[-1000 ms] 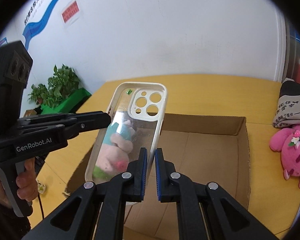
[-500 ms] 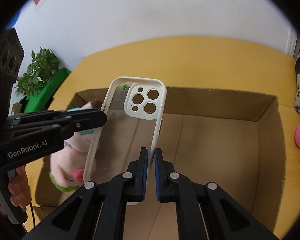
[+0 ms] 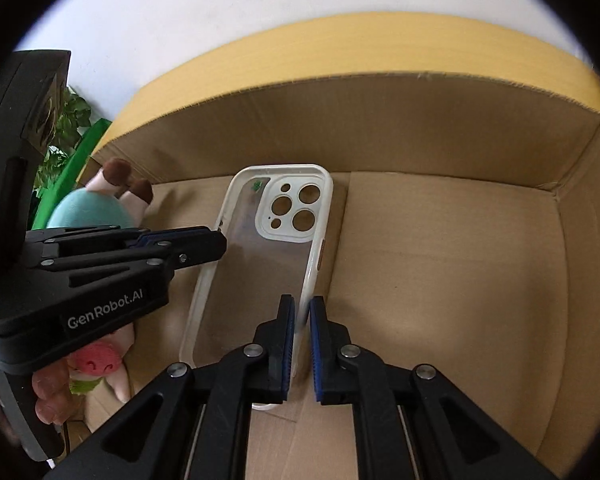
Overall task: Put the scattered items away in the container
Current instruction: 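Carry the phone case into the box and open the left gripper, then withdraw the left gripper from the box and move toward the pink pen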
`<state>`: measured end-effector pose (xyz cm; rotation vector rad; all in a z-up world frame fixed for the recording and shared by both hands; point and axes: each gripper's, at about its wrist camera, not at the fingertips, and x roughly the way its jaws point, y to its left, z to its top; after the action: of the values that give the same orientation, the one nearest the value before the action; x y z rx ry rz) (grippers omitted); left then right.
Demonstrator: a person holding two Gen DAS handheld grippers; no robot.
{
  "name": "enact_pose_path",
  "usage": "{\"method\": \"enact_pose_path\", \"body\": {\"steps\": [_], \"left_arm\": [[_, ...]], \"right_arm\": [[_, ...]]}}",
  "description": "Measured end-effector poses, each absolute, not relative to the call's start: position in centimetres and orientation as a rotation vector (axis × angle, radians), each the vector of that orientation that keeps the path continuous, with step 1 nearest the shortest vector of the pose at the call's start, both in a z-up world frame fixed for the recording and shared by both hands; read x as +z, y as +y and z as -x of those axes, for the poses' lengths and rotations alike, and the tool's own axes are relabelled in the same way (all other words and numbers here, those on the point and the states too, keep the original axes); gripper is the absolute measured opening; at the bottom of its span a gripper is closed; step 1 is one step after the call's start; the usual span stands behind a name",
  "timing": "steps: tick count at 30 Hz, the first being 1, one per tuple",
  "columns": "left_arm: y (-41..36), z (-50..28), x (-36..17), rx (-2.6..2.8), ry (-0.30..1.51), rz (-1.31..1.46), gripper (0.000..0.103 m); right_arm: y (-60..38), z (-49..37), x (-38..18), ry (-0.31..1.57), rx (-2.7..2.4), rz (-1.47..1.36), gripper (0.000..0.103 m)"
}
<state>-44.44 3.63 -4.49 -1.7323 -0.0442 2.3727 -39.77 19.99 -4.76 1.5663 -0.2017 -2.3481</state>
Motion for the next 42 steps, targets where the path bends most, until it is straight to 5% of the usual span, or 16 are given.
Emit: {"method": "enact_pose_path", "body": {"steps": [2, 4, 6, 13, 17, 24, 34, 42], "left_arm": [[3.4, 44.2, -4.0, 2.377, -0.086, 1.693, 0.01], [3.1, 43.8, -3.2, 2.37, -0.136, 1.652, 0.029], [2.7, 42.8, -1.8, 2.415, -0.129, 1.593, 0.065], [-0.3, 32.7, 6.7, 2.645, -0.138, 1.141, 0.088], [-2.2, 25.2, 8.0, 2.786, -0.097, 0.95, 0.103], [-3.1, 16.8, 4.4, 2.893, -0.17, 0.846, 0.103], [-3.3, 15.1, -1.5, 2.98, -0.163, 0.827, 0.103], [-1.5, 14.0, -3.3, 3.051, 0.064, 0.755, 0.103]], "right_arm": [[19.6, 40.0, -5.1, -0.188, -2.348, -1.566, 0.01], [19.4, 39.7, -5.0, -0.192, -2.346, -1.553, 0.028], [19.2, 39.0, -3.9, -0.161, -2.383, -1.522, 0.047], [22.1, 30.5, 4.0, -0.163, -2.508, -1.237, 0.077], [23.4, 22.9, 6.4, -0.094, -2.6, -1.088, 0.079], [22.9, 15.6, 3.4, -0.051, -2.714, -1.016, 0.08], [20.2, 13.2, -1.3, 0.031, -2.764, -0.875, 0.084], [20.4, 12.9, -2.1, 0.01, -2.83, -0.773, 0.09]]}}
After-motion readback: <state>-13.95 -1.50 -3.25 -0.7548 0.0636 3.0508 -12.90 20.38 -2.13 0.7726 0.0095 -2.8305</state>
